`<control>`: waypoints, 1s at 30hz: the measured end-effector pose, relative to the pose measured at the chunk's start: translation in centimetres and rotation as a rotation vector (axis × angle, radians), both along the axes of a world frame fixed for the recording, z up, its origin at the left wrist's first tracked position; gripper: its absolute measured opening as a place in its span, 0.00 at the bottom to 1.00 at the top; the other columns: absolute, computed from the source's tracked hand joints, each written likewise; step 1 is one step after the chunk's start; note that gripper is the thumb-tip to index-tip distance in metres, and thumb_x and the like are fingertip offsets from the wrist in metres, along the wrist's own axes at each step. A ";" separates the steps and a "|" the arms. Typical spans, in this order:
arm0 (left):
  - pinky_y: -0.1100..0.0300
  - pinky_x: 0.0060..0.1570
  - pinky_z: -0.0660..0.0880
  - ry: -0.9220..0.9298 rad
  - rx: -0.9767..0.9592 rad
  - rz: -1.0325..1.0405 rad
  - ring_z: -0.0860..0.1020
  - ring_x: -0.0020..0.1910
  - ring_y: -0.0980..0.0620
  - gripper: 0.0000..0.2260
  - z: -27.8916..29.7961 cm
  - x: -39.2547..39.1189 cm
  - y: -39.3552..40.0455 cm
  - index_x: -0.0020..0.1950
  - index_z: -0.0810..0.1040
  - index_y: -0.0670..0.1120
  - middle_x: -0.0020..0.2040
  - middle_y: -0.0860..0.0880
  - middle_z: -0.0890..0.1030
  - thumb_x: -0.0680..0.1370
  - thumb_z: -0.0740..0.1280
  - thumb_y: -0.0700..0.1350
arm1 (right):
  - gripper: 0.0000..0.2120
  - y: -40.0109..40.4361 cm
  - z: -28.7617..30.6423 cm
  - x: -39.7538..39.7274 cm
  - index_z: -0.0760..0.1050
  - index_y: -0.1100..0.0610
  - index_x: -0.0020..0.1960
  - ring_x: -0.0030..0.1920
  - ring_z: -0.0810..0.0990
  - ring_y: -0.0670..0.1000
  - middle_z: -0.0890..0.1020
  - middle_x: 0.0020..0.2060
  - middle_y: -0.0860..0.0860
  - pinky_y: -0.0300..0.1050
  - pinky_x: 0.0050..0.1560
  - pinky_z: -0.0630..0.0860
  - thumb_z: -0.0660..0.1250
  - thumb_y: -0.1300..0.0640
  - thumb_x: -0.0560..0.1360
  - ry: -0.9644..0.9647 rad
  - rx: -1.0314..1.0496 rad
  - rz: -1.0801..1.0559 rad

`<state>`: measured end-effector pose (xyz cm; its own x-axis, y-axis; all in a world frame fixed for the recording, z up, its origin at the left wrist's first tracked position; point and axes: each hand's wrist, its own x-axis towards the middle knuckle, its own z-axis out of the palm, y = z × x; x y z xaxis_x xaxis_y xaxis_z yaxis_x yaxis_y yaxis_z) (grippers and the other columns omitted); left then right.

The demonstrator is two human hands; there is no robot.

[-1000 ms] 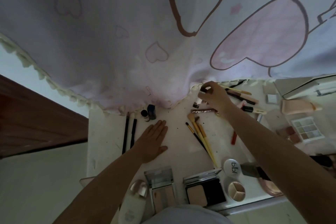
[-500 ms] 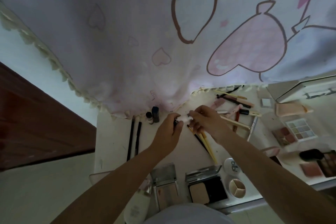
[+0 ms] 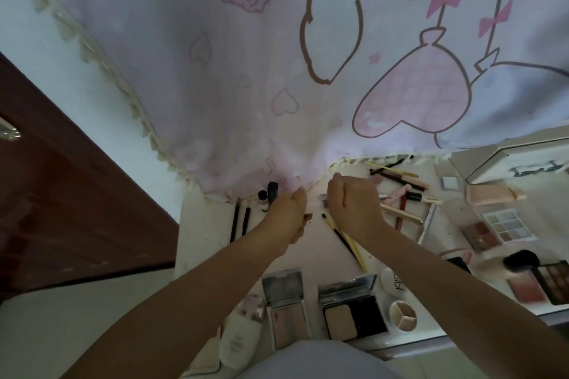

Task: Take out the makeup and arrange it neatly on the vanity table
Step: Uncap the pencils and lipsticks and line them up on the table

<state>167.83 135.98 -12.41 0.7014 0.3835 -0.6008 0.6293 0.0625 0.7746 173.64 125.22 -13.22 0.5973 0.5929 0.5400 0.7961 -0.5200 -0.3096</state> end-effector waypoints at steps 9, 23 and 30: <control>0.68 0.21 0.60 -0.281 0.126 -0.135 0.64 0.19 0.57 0.14 3.3 -0.6 3.7 0.41 0.69 0.42 0.27 0.49 0.66 0.81 0.54 0.48 | 0.20 0.6 3.4 2.3 0.66 0.55 0.30 0.21 0.68 0.41 0.70 0.24 0.48 0.30 0.24 0.64 0.55 0.52 0.79 0.746 -0.089 0.084; 0.67 0.20 0.59 -0.403 0.067 -0.030 0.63 0.18 0.58 0.15 4.0 -1.1 3.0 0.36 0.68 0.44 0.26 0.49 0.70 0.81 0.56 0.47 | 0.09 0.0 4.6 1.4 0.68 0.49 0.41 0.32 0.75 0.38 0.75 0.34 0.45 0.30 0.33 0.73 0.64 0.60 0.75 0.722 0.191 0.200; 0.65 0.20 0.60 -0.448 0.104 0.009 0.63 0.18 0.56 0.15 4.6 -1.0 3.4 0.36 0.68 0.43 0.19 0.54 0.71 0.81 0.57 0.47 | 0.12 0.8 5.7 1.9 0.72 0.52 0.41 0.25 0.76 0.44 0.80 0.28 0.46 0.38 0.29 0.73 0.55 0.52 0.79 0.942 0.126 0.205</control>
<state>166.85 139.37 -7.81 0.8798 0.4326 -0.1971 0.2307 -0.0259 0.9727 175.56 125.99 -7.56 0.7090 0.7040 -0.0398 0.2649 -0.3183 -0.9102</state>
